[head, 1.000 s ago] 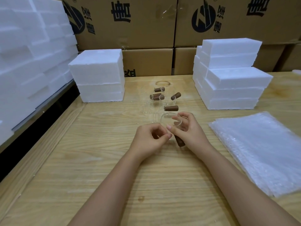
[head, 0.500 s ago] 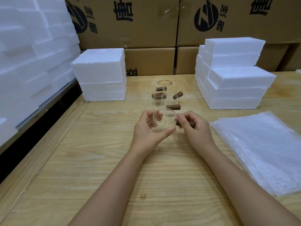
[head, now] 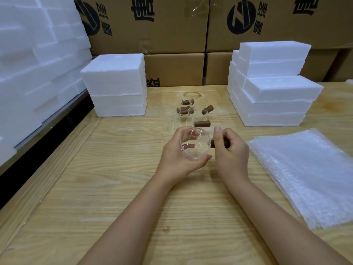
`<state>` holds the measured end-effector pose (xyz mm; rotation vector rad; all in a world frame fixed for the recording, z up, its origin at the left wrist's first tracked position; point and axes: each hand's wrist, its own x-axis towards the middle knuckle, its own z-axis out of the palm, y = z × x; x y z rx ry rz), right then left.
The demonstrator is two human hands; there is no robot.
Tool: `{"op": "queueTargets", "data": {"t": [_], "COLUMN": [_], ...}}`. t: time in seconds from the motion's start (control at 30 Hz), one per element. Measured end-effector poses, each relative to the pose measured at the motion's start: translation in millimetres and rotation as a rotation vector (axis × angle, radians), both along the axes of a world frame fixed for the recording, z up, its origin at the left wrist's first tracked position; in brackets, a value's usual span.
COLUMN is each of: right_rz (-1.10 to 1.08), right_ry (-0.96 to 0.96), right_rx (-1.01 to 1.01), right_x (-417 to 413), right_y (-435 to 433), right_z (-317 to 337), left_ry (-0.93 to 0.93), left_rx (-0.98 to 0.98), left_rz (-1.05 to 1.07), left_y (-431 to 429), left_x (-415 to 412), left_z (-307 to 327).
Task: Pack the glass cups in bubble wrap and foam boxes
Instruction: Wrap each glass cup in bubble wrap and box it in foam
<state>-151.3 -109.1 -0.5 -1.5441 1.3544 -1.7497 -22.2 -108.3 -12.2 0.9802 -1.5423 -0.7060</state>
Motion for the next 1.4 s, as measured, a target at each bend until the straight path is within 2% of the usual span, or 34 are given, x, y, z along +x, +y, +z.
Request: {"op": "queueTargets", "data": {"t": [0.13,0.3,0.4,0.57,0.73,0.93,1.1,1.23,1.4], "right_rz": [-0.060,0.002,0.059,0.151,0.257,0.445,0.528,0.519,0.366], "right_ry": [-0.098,-0.057,0.018,0.258,0.393,0.253,0.202,0.110,-0.037], "right_rx": [0.059,0.254,0.353,0.460,0.405,0.278,0.222,0.222,0.160], "right_x": [14.2,17.1,20.1,19.1,12.8,1.4,-6.7,-9.9,-0.2], "right_y": [5.3,4.3,3.2,2.8,5.4,1.7,-0.5,-0.1,3.6], "right_z": [5.8,9.9,12.4,16.9,13.6,12.5,11.7,9.5,4.6], "left_ry": [-0.056,-0.171,-0.161,-0.169,-0.023,0.129,0.157,0.158,0.122], "left_rx": [0.020,0.025,0.030,0.014,0.060,0.119,0.154,0.169,0.146], "left_rz": [0.005,0.069,0.059,0.094,0.017,-0.067,-0.103,-0.121,-0.116], "left_y": [2.1,-1.6,-2.7,-5.0,-2.1,-3.6,-2.4,-1.7,-1.4], "left_x": [-0.4,3.1,2.8,6.8,9.5,11.9,12.3,12.3,9.8], "left_z": [-0.1,-1.8,-2.8,-1.8,2.7,3.4,5.7,6.2,6.4]}}
